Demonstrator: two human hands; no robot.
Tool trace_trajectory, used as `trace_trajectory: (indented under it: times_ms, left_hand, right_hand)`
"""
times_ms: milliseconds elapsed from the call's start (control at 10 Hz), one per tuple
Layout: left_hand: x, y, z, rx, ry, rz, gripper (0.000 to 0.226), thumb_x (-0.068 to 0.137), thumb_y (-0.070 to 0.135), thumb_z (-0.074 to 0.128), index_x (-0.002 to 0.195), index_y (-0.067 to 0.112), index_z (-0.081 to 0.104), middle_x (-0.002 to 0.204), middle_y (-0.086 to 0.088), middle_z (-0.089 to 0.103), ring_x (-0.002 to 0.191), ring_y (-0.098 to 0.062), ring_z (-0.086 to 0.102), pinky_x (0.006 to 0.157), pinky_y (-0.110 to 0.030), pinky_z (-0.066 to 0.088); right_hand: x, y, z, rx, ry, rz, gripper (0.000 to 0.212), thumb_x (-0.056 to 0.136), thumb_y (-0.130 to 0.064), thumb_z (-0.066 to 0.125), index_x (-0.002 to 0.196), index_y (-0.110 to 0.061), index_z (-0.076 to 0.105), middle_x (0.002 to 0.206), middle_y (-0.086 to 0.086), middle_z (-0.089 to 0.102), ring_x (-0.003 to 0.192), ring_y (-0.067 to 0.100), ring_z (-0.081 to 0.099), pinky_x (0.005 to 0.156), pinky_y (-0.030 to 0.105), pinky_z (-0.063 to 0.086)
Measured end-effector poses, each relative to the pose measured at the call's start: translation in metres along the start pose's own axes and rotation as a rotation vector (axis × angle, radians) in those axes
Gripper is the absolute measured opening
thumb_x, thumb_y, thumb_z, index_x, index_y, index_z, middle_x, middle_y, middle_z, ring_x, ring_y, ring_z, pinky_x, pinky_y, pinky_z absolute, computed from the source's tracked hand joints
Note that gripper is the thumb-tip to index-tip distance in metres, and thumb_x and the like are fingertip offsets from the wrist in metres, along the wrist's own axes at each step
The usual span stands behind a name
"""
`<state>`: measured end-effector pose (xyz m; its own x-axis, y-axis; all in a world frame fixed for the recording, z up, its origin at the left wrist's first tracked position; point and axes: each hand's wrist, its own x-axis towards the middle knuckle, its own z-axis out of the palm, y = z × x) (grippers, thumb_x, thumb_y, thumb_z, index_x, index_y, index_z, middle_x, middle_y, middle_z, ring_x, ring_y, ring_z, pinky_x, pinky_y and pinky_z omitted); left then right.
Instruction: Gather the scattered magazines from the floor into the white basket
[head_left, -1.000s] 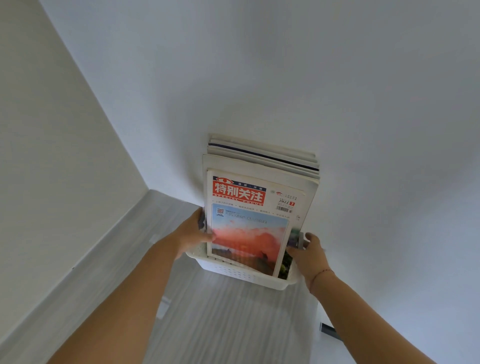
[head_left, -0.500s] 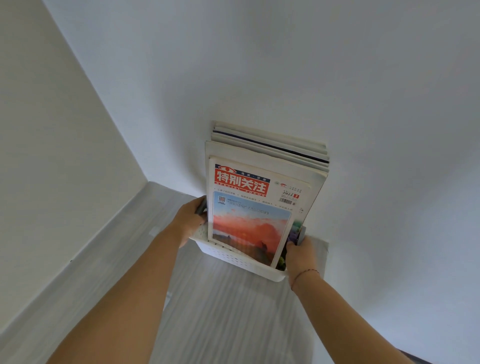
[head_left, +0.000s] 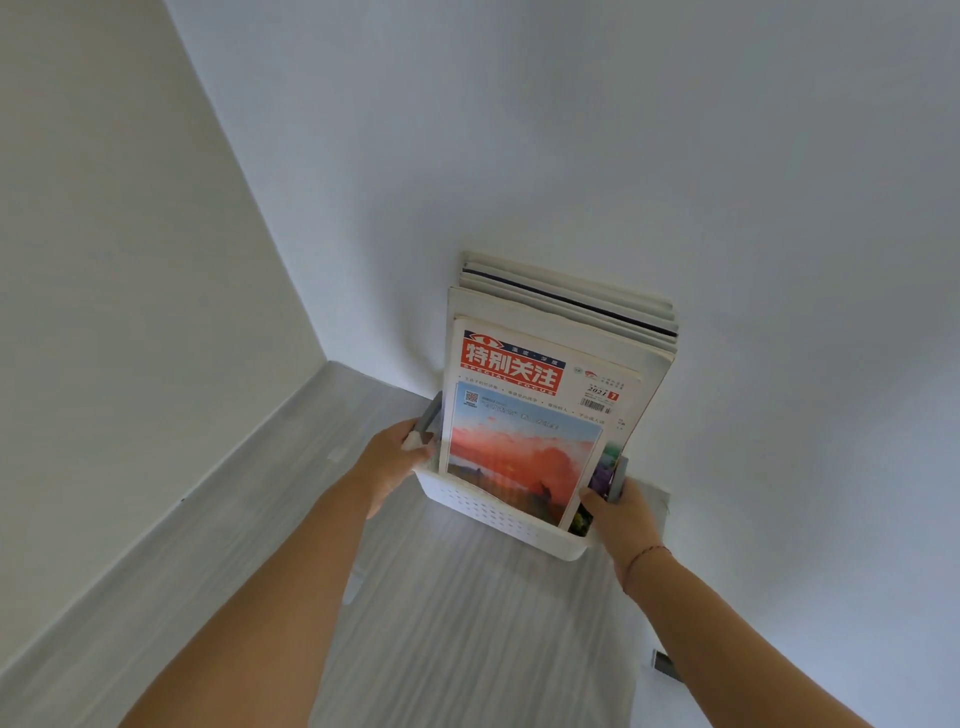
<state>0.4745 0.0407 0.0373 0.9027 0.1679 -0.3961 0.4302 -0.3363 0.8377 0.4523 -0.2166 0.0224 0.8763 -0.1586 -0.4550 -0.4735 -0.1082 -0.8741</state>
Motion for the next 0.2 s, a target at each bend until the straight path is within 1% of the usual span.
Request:
trace_trajectory:
  times_ms: [100,200]
  left_hand:
    - [-0.025,-0.009,-0.005,-0.111,0.04,0.004,0.044,0.087,0.015,0.062,0.129,0.019,0.051,0.12,0.005,0.057,0.115,-0.023,0.054,0.098,-0.038,0.046]
    - [-0.07,-0.043,0.002,-0.215,0.205,-0.007,0.037,0.085,0.005,0.059,0.118,0.019,0.058,0.112,0.001,0.064,0.107,-0.02,0.06,0.091,-0.031,0.047]
  right_hand:
    - [-0.018,0.001,-0.003,-0.042,0.027,-0.038,0.044,0.089,-0.019,0.057,0.13,-0.011,0.045,0.123,0.01,0.058,0.103,0.026,0.057,0.089,0.038,0.047]
    - [-0.059,0.005,-0.014,-0.171,0.208,-0.167,0.058,0.088,-0.02,0.059,0.139,-0.011,0.032,0.141,0.011,0.041,0.127,0.03,0.044,0.103,0.047,0.038]
